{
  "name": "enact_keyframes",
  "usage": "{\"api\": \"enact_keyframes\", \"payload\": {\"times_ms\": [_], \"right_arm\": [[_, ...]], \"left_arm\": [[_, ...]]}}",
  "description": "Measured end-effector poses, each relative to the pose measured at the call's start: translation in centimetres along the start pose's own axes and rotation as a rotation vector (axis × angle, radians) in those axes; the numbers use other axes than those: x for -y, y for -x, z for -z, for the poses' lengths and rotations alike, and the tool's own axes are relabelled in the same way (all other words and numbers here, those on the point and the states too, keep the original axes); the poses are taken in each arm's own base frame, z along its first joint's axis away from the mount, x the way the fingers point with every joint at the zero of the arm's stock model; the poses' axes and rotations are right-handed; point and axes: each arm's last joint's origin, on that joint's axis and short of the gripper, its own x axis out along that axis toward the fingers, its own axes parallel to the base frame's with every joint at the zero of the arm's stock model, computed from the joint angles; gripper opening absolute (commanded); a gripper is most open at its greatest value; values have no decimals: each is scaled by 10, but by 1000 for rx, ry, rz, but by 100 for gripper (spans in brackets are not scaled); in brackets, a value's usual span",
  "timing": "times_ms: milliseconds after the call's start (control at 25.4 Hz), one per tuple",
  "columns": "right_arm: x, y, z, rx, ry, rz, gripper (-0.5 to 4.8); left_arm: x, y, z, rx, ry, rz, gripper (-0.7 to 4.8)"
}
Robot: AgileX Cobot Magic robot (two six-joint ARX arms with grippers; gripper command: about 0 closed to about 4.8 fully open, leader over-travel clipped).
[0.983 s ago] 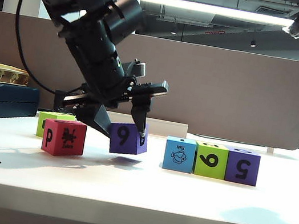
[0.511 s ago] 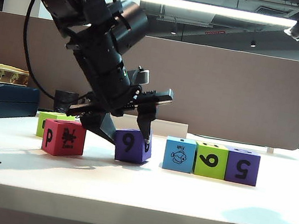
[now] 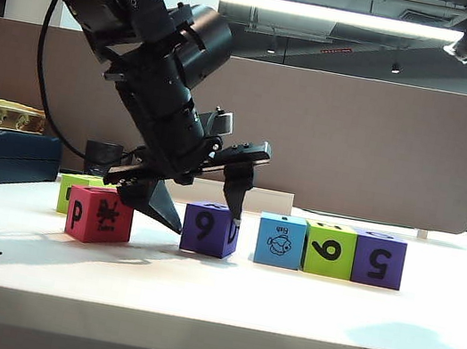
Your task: Select the appropriate blocks from the scattered letter blocks on the table and arrange them in a row to spell out "TURING".
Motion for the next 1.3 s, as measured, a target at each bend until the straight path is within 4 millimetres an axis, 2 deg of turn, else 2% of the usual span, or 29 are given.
{"api": "enact_keyframes", "payload": {"times_ms": [157,354,550,826,983,1101,1298], "right_arm": [[0,0,0,0,0,0,-1],[0,0,0,0,0,0,-1],[0,0,0,-3,-1,1,-1],[0,0,0,-4,-1,1,-1],[0,0,0,-4,-1,1,-1],[0,0,0,-4,-1,1,-1],[0,0,0,-4,-1,0,-1]], "left_arm": [[1,1,-2,5,0,6,373],[10,7,-20,18,-4,58,373],[15,14,-33,11,-79,32,372],[-2,21,-43,-50,-158,-85,372],[-30,39,-58,-32,-130,-143,372],[-42,56,-61,-87,-205,-175,372],[-43,91,-60,-168,-440,-165,373]]}}
